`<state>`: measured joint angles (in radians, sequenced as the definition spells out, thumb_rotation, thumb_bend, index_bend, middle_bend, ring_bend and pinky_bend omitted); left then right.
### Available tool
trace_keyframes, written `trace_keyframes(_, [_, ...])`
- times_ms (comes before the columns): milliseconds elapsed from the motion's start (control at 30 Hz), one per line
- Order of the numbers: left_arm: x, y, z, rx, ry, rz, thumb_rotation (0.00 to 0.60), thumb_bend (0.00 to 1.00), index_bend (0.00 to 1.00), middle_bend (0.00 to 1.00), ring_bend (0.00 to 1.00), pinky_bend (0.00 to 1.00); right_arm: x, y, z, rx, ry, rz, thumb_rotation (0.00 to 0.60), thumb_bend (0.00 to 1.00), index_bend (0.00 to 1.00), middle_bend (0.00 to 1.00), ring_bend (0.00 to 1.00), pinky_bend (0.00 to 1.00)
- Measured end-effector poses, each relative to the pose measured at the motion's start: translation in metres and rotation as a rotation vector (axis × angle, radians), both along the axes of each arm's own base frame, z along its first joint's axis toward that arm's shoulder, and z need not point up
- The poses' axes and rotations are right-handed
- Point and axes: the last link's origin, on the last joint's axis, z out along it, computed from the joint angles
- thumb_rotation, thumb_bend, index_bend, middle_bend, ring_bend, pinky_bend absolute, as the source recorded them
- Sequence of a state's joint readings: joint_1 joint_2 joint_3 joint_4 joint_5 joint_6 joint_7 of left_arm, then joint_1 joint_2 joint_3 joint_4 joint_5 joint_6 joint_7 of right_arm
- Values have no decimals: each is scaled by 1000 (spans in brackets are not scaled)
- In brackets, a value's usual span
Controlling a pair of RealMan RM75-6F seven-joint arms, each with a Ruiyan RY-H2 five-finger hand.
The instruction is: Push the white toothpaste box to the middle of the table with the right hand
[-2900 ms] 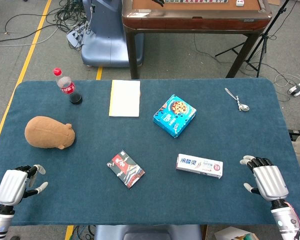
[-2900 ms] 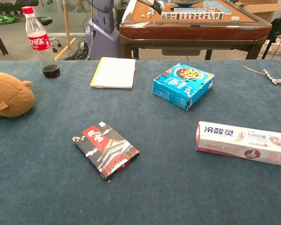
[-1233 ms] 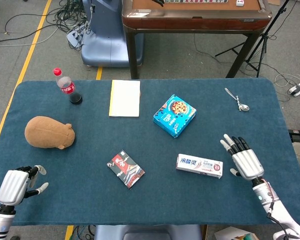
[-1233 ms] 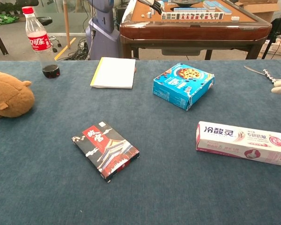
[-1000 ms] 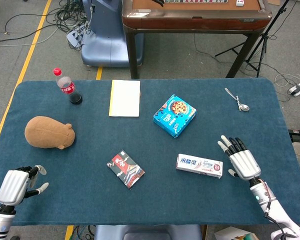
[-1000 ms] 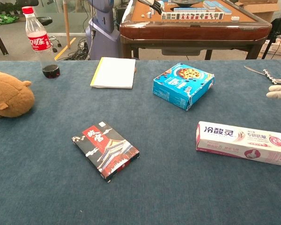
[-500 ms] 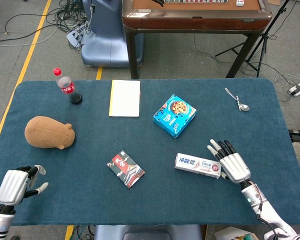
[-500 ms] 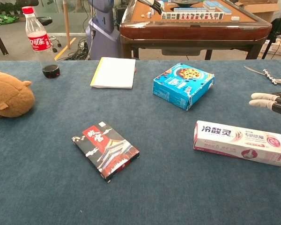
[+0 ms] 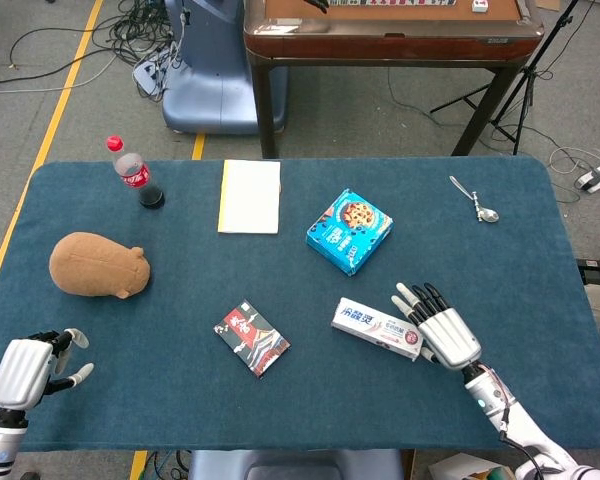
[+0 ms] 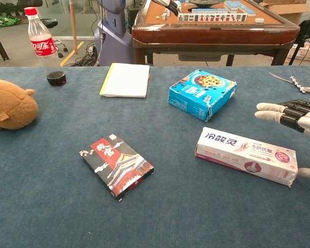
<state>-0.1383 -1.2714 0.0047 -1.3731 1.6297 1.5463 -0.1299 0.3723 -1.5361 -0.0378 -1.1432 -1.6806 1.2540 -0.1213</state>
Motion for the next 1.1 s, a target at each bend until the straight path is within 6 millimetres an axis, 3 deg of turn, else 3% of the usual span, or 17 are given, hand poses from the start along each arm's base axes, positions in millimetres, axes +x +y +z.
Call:
trace_keyframes(567, [-4, 2, 7, 28, 1, 26, 600, 178, 528, 833, 630, 642, 38, -26, -27, 27, -18, 46, 600, 0, 0, 0, 0, 65])
trace_keyframes(1100, [-12, 6, 14, 56, 3, 62, 600, 178, 528, 833, 630, 642, 77, -38, -56, 75, -45, 101, 600, 0, 0, 0, 0, 65])
